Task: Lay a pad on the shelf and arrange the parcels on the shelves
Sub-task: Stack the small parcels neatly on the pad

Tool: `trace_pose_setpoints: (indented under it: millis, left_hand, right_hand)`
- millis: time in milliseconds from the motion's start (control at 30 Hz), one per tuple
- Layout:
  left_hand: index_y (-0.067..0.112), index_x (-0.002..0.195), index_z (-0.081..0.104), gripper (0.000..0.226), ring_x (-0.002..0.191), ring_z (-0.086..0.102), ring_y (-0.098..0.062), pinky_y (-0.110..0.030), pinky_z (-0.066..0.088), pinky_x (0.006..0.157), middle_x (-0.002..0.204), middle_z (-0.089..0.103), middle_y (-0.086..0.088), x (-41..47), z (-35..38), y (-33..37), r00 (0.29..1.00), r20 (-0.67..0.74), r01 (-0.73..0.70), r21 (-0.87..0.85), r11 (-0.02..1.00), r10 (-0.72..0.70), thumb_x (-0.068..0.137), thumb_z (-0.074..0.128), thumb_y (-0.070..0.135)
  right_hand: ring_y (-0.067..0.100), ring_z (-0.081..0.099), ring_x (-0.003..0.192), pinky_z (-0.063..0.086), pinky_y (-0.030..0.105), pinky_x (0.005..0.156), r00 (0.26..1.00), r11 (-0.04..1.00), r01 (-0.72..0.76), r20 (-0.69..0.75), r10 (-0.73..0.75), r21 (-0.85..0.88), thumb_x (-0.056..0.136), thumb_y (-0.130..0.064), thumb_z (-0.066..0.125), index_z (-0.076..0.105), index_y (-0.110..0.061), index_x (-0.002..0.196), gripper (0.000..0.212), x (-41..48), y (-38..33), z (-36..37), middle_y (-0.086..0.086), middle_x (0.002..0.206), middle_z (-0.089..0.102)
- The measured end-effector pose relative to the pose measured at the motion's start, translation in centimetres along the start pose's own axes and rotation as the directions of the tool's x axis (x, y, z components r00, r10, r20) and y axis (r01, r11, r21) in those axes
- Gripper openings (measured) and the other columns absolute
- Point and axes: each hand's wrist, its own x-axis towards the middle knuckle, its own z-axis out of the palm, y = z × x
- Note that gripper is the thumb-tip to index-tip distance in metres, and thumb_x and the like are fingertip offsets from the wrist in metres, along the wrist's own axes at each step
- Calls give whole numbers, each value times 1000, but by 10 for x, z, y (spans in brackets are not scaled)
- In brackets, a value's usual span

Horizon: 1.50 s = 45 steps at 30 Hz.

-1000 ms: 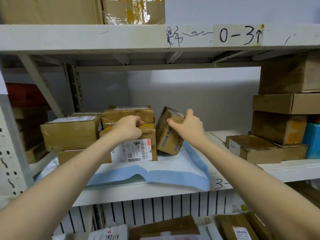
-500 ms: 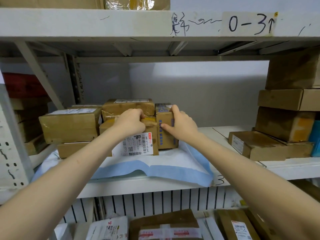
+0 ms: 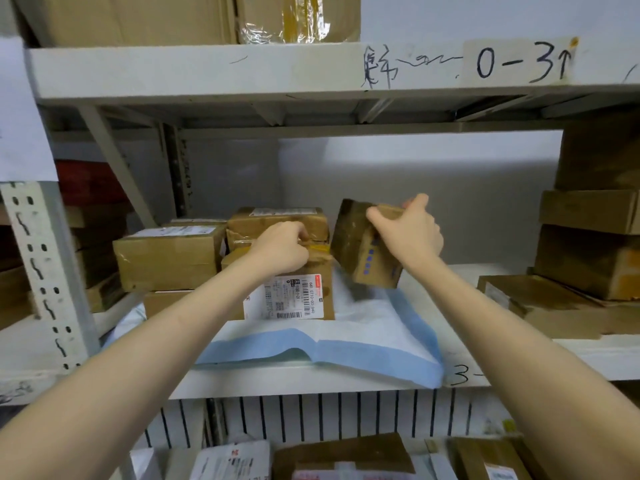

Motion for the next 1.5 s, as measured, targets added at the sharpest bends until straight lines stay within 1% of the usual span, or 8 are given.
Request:
trace_pose_setpoints:
  millis: [267, 400, 500, 867, 1067, 1167, 1367, 1500]
  left_hand:
    - [15, 119, 55, 33, 105, 55, -20, -37, 47, 93, 116, 60, -4, 5, -4, 49, 978, -184, 18, -390, 921, -96, 99, 41, 38]
    - [26, 135, 38, 55, 108, 53, -21, -40, 43, 90, 119, 54, 3, -2, -13, 65, 978, 12, 135, -792, 595, -207, 93, 37, 60]
    - [32, 136, 34, 68, 109, 54, -25, -52, 48, 92, 122, 54, 1, -12, -28, 52, 952, 60, 167, -923, 347, -300, 80, 55, 66]
    - [21, 127, 47, 53, 94, 57, -19, -39, 54, 71, 107, 58, -2, -39, -99, -47, 784, -149, 1, -970, 241, -602, 83, 65, 45]
    - [24, 116, 52, 43, 94, 56, -19, -43, 50, 91, 102, 59, -1, -32, -120, -92, 803, -133, 33, -963, 267, -581, 84, 64, 49]
    - [25, 101, 54, 38, 90, 57, -17, -40, 49, 89, 101, 61, -2, -18, -132, -113, 753, -184, 71, -931, 357, -632, 82, 60, 58]
    - [14, 129, 47, 61, 114, 54, -25, -37, 43, 88, 121, 57, -6, -1, -125, -146, 723, -297, 167, -801, 575, -624, 88, 50, 59]
    - [7, 144, 31, 63, 127, 44, -30, -39, 36, 98, 138, 46, -11, 6, -119, -158, 711, -243, 323, -720, 614, -660, 97, 36, 50]
  right_hand:
    - [24, 59, 102, 53, 37, 75, 951, 677, -301, 160, 264, 671, 73, -61, 57, 46, -17, 121, 65, 17, 6, -42, 6, 112, 60]
    - [26, 65, 103, 56, 48, 85, 850, 286, -525, 507, 141, 802, 67, -59, 58, 59, -22, 115, 61, 7, -18, -21, 8, 113, 68]
    - [27, 63, 106, 53, 49, 91, 792, 180, -605, 610, 33, 776, 82, -51, 58, 57, -23, 119, 47, -7, -40, 2, 8, 112, 68]
    - [25, 58, 110, 53, 35, 74, 653, 455, -604, 734, -189, 654, 80, -60, 64, 42, -25, 133, 67, -57, -143, 66, 4, 120, 60]
    - [28, 59, 111, 55, 32, 60, 647, 541, -566, 742, -177, 622, 71, -67, 68, 35, -24, 140, 88, -64, -180, 96, 6, 124, 60]
    - [27, 58, 113, 54, 39, 80, 629, 605, -531, 755, -187, 593, 83, -64, 57, 45, -22, 135, 68, -59, -185, 107, 3, 119, 62]
    - [19, 62, 88, 54, 28, 67, 789, 874, -123, 581, -202, 470, 93, -38, 56, 67, -9, 108, 34, -52, -186, 126, 2, 89, 64]
    - [21, 65, 87, 57, 39, 84, 877, 870, 0, 419, -237, 493, 91, -21, 60, 72, -12, 91, 15, -38, -177, 131, 4, 87, 68]
